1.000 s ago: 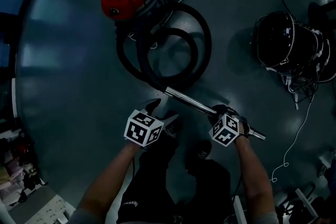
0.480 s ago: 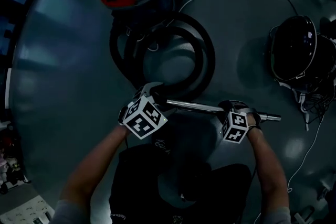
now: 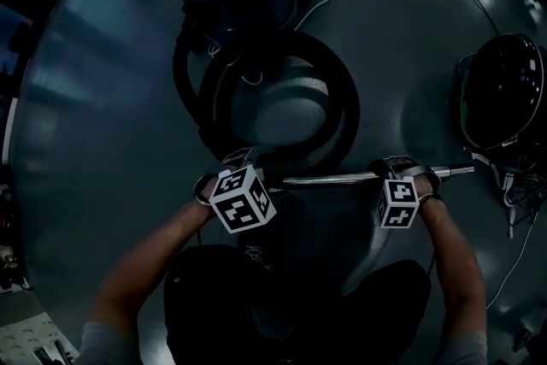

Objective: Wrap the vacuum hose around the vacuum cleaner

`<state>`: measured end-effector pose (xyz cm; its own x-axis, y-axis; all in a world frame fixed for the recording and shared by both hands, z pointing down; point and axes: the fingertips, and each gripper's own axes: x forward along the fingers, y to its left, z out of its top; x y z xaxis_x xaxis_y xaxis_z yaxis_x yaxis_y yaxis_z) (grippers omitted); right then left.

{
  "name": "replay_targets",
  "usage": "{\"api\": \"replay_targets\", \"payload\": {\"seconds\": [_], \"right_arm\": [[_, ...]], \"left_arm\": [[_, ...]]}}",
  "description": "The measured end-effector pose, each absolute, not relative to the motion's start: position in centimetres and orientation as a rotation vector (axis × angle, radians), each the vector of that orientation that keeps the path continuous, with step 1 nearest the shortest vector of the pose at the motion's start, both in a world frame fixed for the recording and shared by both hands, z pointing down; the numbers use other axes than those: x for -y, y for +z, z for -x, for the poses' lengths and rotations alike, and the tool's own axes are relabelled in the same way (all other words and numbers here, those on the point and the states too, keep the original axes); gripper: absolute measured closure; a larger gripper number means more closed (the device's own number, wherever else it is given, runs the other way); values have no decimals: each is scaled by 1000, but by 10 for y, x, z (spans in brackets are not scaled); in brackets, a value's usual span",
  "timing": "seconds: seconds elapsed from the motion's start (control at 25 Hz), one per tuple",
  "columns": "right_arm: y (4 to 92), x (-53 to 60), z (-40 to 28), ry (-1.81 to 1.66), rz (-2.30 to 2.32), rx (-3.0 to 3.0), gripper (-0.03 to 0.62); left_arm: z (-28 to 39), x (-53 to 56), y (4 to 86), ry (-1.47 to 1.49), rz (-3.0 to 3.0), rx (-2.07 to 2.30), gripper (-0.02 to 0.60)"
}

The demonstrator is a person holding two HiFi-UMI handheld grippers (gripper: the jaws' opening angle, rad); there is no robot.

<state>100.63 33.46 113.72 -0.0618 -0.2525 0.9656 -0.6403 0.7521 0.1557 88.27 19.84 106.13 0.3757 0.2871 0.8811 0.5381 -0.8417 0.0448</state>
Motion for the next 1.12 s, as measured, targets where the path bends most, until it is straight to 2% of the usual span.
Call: {"api": "replay_targets", "payload": {"seconds": [0.28, 0.56, 1.12], "right_arm": [[1167, -330, -1017, 425, -712, 1610, 482], [1191, -326, -1026, 516, -749, 1578, 482], [1208, -314, -1027, 681, -794, 1664, 482]], "left_arm": [[-866, -211, 1116, -1490, 2275, 765, 213], [-891, -182, 1160, -1408, 2112, 634, 216], [-924, -153, 1173, -1464, 2121, 678, 230]]}}
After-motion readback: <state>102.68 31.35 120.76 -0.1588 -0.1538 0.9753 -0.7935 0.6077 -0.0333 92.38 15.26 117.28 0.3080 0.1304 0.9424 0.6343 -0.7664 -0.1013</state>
